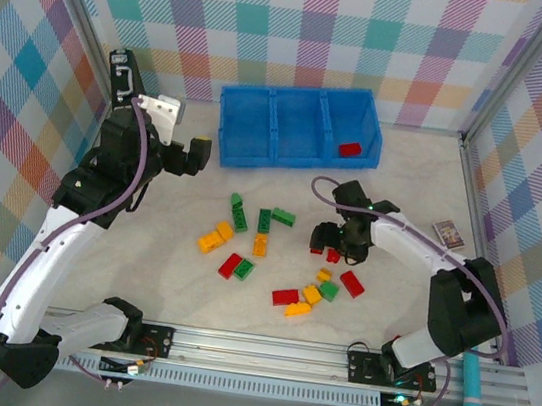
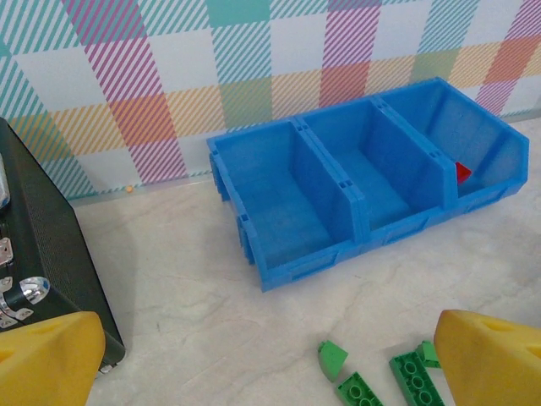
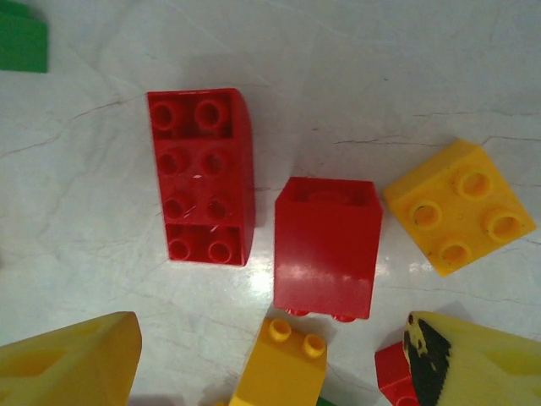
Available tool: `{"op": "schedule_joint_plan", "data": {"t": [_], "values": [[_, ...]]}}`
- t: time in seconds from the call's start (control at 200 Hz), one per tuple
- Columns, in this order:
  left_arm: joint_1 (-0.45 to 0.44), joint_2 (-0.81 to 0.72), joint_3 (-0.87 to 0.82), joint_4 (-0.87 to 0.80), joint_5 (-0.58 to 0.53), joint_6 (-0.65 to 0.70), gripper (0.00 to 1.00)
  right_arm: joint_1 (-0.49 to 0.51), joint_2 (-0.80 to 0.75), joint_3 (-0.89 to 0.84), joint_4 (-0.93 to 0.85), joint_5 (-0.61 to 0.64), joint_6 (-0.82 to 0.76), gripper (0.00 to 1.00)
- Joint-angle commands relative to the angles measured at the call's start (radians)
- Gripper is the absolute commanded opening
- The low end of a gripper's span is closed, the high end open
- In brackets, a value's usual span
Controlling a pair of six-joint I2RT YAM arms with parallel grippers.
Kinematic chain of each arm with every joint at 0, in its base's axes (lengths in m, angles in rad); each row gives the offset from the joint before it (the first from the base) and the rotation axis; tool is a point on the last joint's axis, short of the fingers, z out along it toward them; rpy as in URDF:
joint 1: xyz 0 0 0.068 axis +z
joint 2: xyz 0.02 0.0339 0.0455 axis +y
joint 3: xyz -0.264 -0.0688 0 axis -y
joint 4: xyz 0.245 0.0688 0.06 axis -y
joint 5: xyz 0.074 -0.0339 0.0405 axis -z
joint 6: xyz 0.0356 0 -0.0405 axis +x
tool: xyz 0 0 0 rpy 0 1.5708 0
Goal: Sort the legos into containers by color
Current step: Pick up the lego from the center of the table.
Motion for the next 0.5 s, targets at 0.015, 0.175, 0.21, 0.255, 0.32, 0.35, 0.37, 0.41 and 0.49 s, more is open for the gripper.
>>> {"op": "schedule_joint_plan", "data": {"t": [0.015, 0.175, 0.21, 0.255, 0.32, 0.35, 0.37, 0.41, 0.49], "values": [[0.008, -0.017, -0.011, 0.017, -0.003, -0.006, 1.00, 0.014, 0.037, -0.017, 0.006, 0.046, 0.065, 0.80], [0.008, -0.017, -0.014, 0.019, -0.004, -0.006, 1.00, 0.014, 0.067, -0.029, 0.040, 0.061, 0.052, 0.73], [0.008, -0.017, -0.014, 0.019, -0.003, -0.006, 1.00, 0.014, 0.076, -0.026, 0.044, 0.063, 0.049, 0.71], [0.009, -0.016, -0.014, 0.019, -0.004, -0.006, 1.00, 0.014, 0.087, -0.022, 0.047, 0.072, 0.044, 0.68], [0.008, -0.020, -0.014, 0.020, -0.007, -0.005, 1.00, 0.014, 0.094, -0.018, 0.053, 0.084, 0.037, 0.64], [0.008, -0.020, -0.016, 0.020, -0.007, -0.005, 1.00, 0.013, 0.095, -0.018, 0.057, 0.089, 0.035, 0.63], [0.008, -0.020, -0.017, 0.021, -0.007, -0.005, 1.00, 0.013, 0.096, -0.017, 0.059, 0.090, 0.032, 0.61], [0.008, -0.020, -0.017, 0.022, -0.007, -0.006, 1.00, 0.014, 0.101, -0.015, 0.062, 0.094, 0.026, 0.58], [0.008, -0.021, -0.018, 0.022, -0.006, -0.005, 1.00, 0.014, 0.117, -0.005, 0.055, 0.103, 0.018, 0.54]]}}
